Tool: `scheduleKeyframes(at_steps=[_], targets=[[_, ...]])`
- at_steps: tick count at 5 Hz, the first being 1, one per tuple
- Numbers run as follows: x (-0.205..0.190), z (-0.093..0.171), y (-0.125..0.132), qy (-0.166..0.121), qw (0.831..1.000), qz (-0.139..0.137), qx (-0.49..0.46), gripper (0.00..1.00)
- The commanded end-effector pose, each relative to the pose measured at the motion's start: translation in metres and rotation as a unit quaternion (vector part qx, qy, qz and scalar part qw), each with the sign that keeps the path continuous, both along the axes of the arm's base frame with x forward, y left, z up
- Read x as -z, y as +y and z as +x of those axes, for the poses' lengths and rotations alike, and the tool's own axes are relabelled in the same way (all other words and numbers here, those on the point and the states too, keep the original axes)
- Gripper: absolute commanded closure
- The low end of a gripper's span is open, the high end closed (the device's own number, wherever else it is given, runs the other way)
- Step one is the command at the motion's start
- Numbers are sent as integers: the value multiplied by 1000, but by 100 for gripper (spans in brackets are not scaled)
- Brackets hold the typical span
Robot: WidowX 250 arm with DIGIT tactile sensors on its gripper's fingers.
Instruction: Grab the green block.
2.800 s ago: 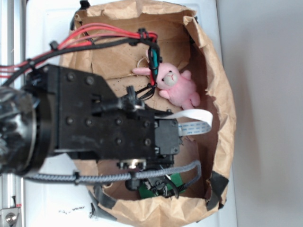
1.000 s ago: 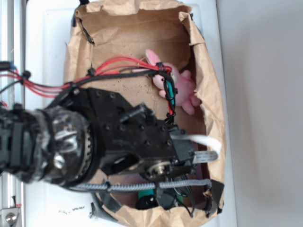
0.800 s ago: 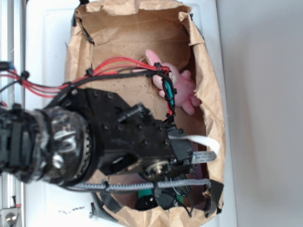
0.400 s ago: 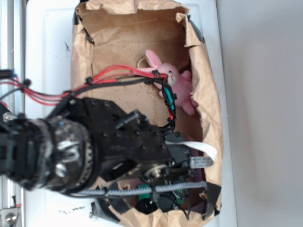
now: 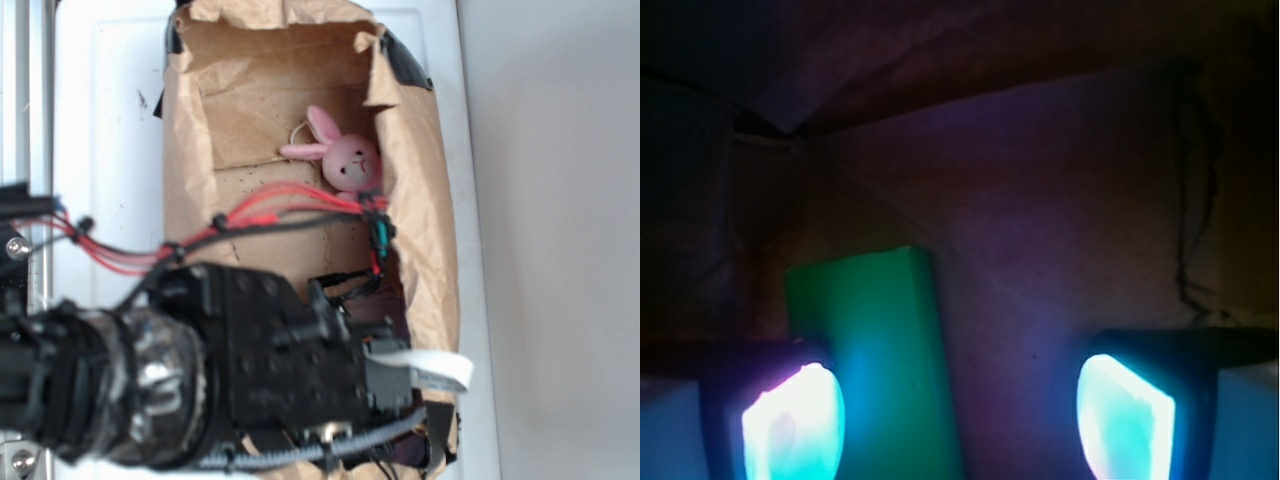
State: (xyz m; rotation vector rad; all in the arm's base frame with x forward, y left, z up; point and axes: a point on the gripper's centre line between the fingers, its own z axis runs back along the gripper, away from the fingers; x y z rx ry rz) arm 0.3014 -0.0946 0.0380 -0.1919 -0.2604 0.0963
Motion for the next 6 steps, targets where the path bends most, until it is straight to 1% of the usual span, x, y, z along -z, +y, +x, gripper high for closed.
scheduleKeyframes(at_steps=[1, 2, 3, 4, 5, 6], targets=[[-21, 6, 6, -29, 999, 22, -9, 0], [-36, 8, 21, -45, 999, 14, -26, 0], [-55, 9, 38, -46, 998, -24, -31, 0], [-59, 12, 42, -30, 997, -69, -26, 0], [-47, 15, 35, -31, 997, -58, -37, 0], [-37, 14, 25, -18, 998, -56, -29, 0]])
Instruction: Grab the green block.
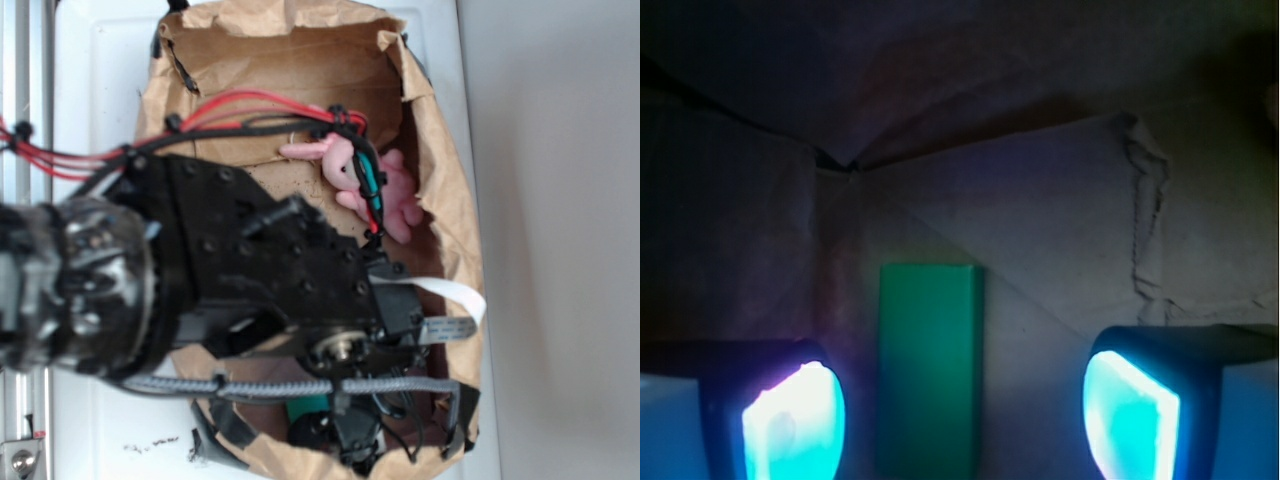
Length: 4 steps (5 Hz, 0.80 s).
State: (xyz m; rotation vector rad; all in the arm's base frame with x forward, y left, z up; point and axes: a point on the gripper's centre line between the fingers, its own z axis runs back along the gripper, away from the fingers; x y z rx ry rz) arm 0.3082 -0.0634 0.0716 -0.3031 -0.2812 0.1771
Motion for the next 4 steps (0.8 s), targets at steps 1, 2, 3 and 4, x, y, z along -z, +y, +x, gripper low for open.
scheduleKeyframes(at_steps=[1, 2, 3, 4], targets=[[11, 2, -20, 3, 1000, 11, 22, 0], [20, -6, -32, 15, 999, 0, 44, 0], [37, -7, -39, 27, 998, 12, 47, 0], [44, -8, -40, 22, 998, 29, 46, 0]])
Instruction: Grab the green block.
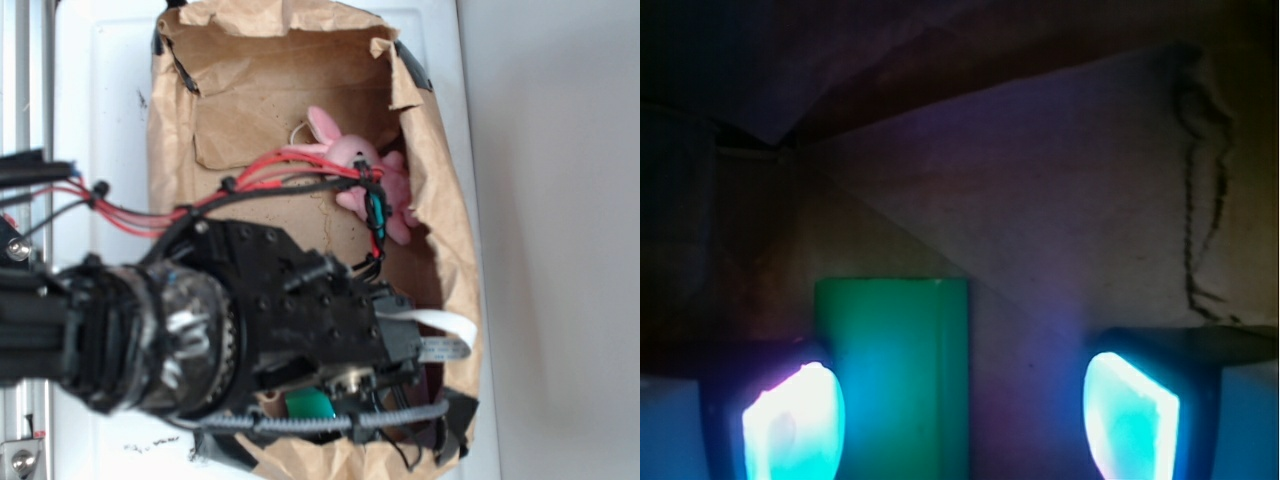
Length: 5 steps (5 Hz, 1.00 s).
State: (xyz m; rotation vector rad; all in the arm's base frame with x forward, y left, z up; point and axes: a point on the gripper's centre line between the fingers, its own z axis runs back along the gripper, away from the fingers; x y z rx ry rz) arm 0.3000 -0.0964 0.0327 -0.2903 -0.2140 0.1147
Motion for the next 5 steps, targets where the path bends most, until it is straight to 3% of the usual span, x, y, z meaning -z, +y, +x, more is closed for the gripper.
scheduleKeyframes(at_steps=[1, 2, 4, 5], targets=[[5, 0, -7, -12, 999, 41, 4, 0], [4, 1, -4, -15, 999, 45, -8, 100], [-14, 7, 10, -29, 998, 41, -34, 100], [-42, 19, 44, -14, 997, 4, -77, 100]])
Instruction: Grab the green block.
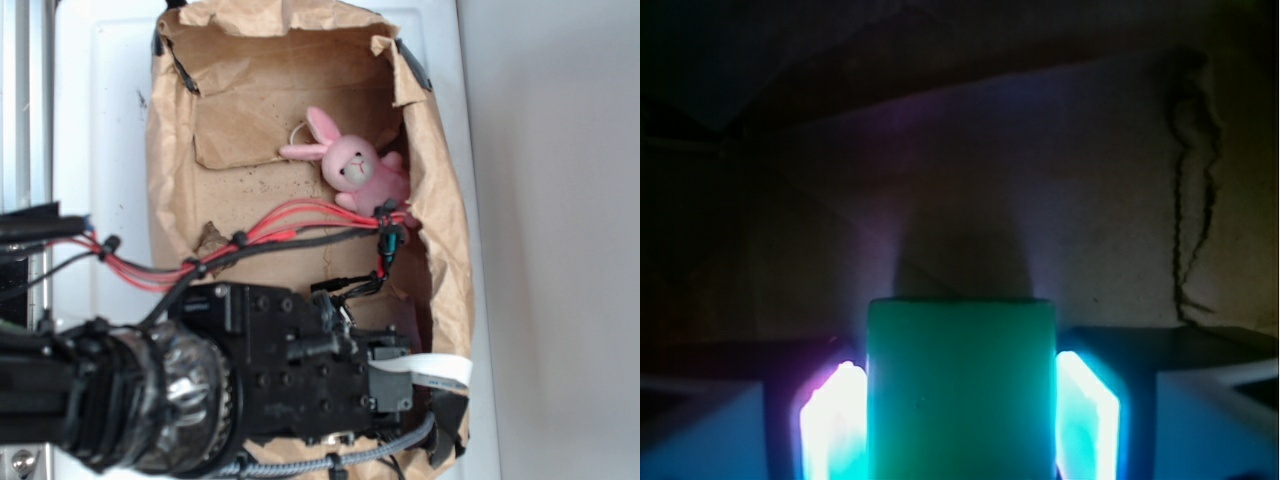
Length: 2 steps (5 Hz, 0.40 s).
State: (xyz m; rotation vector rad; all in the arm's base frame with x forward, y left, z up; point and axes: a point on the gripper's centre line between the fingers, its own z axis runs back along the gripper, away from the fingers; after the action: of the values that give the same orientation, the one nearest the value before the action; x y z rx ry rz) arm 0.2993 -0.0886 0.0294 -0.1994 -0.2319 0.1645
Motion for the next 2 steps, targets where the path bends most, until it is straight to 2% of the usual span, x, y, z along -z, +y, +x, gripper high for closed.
scheduleKeyframes(at_steps=[1, 2], targets=[[-74, 27, 68, -33, 995, -15, -98, 100], [-93, 24, 85, -44, 993, -19, -106, 100]])
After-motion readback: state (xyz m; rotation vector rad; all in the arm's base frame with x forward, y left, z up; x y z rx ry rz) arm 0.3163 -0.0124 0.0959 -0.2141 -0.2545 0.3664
